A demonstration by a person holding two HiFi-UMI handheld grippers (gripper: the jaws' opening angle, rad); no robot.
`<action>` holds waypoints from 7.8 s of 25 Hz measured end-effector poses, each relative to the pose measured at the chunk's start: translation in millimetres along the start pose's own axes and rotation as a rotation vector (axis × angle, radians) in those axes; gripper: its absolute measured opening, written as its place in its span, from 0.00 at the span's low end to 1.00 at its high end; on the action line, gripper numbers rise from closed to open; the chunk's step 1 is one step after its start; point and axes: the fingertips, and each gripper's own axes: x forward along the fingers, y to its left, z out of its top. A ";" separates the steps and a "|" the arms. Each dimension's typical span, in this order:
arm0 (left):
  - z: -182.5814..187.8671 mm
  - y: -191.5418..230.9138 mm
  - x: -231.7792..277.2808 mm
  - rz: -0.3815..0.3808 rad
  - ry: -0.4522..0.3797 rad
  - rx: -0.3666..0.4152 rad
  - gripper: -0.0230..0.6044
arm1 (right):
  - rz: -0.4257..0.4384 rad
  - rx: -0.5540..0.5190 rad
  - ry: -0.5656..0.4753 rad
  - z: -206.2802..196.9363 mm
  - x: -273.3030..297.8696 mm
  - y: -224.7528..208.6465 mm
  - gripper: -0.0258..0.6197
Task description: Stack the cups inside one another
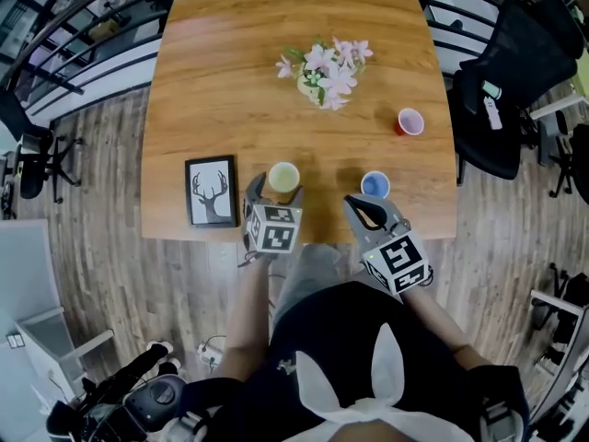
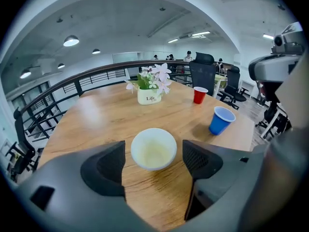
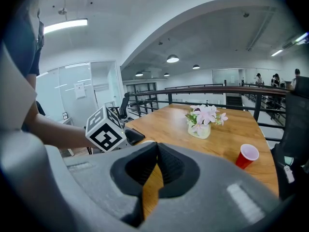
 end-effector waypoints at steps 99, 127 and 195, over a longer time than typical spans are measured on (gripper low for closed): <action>183.2 -121.8 -23.0 -0.033 -0.258 0.083 0.60 | -0.072 0.031 -0.074 -15.7 -110.7 -152.0 0.04; 136.3 -209.0 -15.4 -0.219 -0.154 0.112 0.60 | -0.128 0.117 -0.055 -45.5 -131.0 -167.0 0.04; 152.9 -145.4 -31.3 -0.110 -0.311 -0.142 0.06 | -0.102 0.098 -0.047 -43.7 -124.9 -160.5 0.04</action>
